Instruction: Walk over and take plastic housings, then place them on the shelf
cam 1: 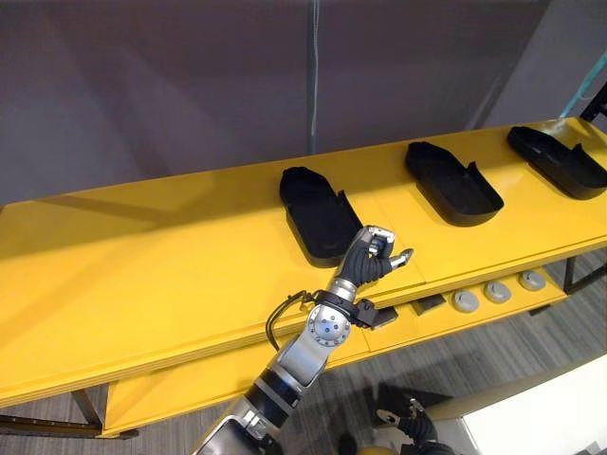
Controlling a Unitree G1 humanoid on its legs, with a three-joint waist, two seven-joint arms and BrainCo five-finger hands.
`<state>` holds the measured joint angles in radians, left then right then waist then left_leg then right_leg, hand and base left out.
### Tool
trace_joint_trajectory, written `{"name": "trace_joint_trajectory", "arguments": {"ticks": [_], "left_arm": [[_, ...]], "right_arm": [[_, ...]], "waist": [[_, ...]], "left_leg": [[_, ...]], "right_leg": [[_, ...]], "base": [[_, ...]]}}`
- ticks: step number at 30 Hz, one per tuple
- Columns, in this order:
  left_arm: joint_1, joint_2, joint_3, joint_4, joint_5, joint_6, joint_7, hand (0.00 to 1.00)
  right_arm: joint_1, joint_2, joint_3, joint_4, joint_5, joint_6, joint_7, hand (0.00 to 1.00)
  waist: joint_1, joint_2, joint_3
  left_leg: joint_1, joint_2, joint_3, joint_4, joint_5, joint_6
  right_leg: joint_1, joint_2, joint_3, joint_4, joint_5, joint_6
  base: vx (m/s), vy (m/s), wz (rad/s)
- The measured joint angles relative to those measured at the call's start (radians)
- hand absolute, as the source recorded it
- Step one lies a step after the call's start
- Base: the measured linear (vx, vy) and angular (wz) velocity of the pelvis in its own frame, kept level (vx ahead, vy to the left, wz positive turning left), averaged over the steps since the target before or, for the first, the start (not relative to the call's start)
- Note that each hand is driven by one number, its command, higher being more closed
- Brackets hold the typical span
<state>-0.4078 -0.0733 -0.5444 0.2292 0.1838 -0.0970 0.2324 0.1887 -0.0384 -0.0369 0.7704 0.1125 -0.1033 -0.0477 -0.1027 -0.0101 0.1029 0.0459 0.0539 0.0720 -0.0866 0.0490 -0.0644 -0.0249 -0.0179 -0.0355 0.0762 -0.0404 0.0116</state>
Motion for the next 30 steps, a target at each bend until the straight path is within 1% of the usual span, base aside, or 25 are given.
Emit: {"name": "trace_joint_trajectory", "arguments": {"ticks": [4, 7, 11, 15, 22, 26, 30], "left_arm": [[0.012, 0.006, -0.001, 0.09, 0.038, 0.008, -0.005, 1.0], [0.013, 0.011, 0.002, 0.128, 0.048, 0.014, -0.006, 1.0], [0.022, 0.035, 0.014, 0.174, 0.065, 0.032, -0.006, 1.0], [0.034, 0.036, 0.047, 0.215, 0.091, 0.04, -0.009, 1.0], [0.028, 0.037, 0.122, 0.216, 0.116, 0.034, 0.006, 1.0], [0.018, 0.043, 0.171, 0.216, 0.134, 0.039, 0.042, 1.0], [-0.001, 0.045, 0.208, 0.216, 0.134, 0.041, 0.052, 1.0]], "right_arm": [[-0.009, 0.006, -0.002, 0.013, 0.0, 0.0, -0.001, 0.0], [-0.018, 0.006, -0.004, 0.027, 0.0, 0.0, -0.003, 0.0], [-0.03, 0.008, -0.004, 0.035, 0.0, 0.0, -0.006, 0.0], [-0.032, 0.012, -0.011, 0.037, -0.001, 0.0, -0.01, 0.0], [-0.04, 0.021, -0.02, 0.048, -0.001, 0.0, -0.01, 0.0], [-0.044, 0.023, -0.021, 0.048, 0.0, 0.0, -0.01, 0.0], [-0.051, 0.024, -0.021, 0.048, 0.0, 0.0, -0.011, 0.0]], "waist": [[-0.004, -0.001, 0.0], [-0.005, -0.002, 0.002], [-0.022, -0.005, 0.004], [-0.025, -0.006, 0.007], [-0.026, -0.018, 0.019], [-0.026, -0.024, 0.029], [-0.028, -0.028, 0.044]], "left_leg": [[0.002, 0.006, 0.007, -0.001, 0.0, 0.0], [-0.003, 0.011, 0.011, -0.003, 0.0, 0.0], [-0.007, 0.017, 0.014, -0.004, -0.002, -0.003], [-0.008, 0.02, 0.02, -0.004, -0.004, -0.006], [-0.01, 0.022, 0.02, -0.004, -0.006, -0.008], [-0.011, 0.022, 0.02, -0.004, -0.006, -0.009], [-0.013, 0.022, 0.021, -0.004, -0.007, -0.009]], "right_leg": [[0.027, 0.008, 0.003, -0.058, 0.03, -0.003], [0.027, 0.013, 0.006, -0.073, 0.041, -0.006], [0.029, 0.02, 0.011, -0.089, 0.048, -0.009], [0.028, 0.023, 0.016, -0.094, 0.049, -0.009], [0.03, 0.025, 0.015, -0.101, 0.049, -0.01], [0.029, 0.025, 0.015, -0.102, 0.049, -0.01], [0.027, 0.025, 0.016, -0.101, 0.049, -0.01]], "base": [[-0.01, 0.013, -0.04], [-0.02, 0.006, -0.05], [-0.01, 0.001, -0.03], [0.0, 0.001, -0.04], [0.0, 0.0, 0.0], [0.0, 0.0, 0.0], [0.0, 0.0, 0.0]]}}
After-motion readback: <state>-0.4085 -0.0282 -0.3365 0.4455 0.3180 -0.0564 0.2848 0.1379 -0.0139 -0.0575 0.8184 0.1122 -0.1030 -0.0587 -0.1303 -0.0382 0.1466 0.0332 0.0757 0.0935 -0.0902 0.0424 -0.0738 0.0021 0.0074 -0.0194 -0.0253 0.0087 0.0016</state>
